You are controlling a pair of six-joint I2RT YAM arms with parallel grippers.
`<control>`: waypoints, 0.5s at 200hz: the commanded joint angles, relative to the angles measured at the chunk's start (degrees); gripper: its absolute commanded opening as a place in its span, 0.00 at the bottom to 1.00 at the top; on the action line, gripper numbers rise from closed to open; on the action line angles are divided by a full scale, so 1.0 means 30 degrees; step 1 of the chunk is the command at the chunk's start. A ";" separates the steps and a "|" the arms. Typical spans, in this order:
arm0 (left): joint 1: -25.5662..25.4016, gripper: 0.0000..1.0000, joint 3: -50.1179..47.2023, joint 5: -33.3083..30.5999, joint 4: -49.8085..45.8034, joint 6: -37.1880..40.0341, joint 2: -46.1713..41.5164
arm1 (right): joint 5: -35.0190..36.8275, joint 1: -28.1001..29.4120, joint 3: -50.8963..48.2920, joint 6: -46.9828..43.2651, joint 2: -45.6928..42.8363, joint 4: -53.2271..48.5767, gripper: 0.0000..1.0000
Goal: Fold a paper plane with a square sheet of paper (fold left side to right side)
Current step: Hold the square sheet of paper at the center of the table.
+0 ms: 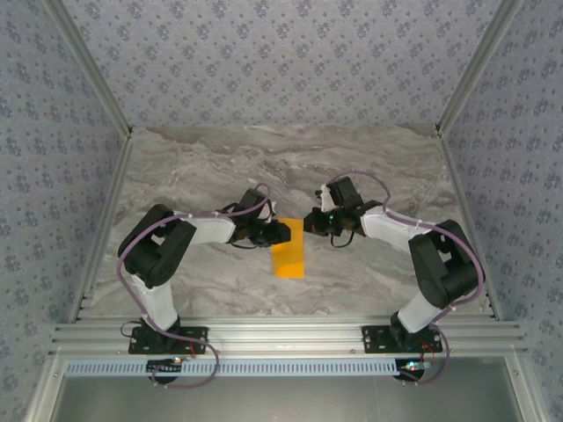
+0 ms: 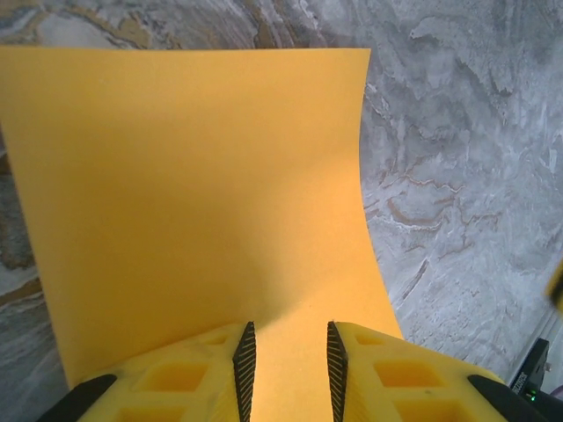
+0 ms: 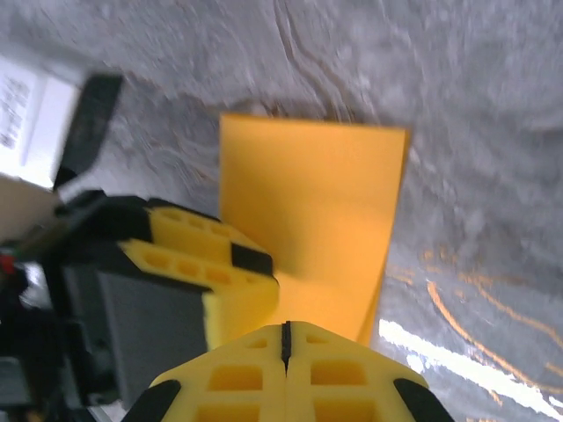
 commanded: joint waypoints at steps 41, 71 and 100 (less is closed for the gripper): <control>-0.0364 0.30 -0.0453 -0.0994 -0.1004 0.0078 0.0910 | -0.0585 0.0042 0.2558 0.0021 0.3787 0.0501 0.00; -0.0410 0.30 -0.0424 -0.0928 -0.1035 0.0107 0.0847 | -0.0698 0.0147 0.3186 0.0227 0.5339 0.0550 0.00; -0.0386 0.30 -0.0426 -0.0891 -0.1181 0.0321 0.0461 | -0.0111 0.0292 0.3603 -0.0004 0.6143 -0.0593 0.00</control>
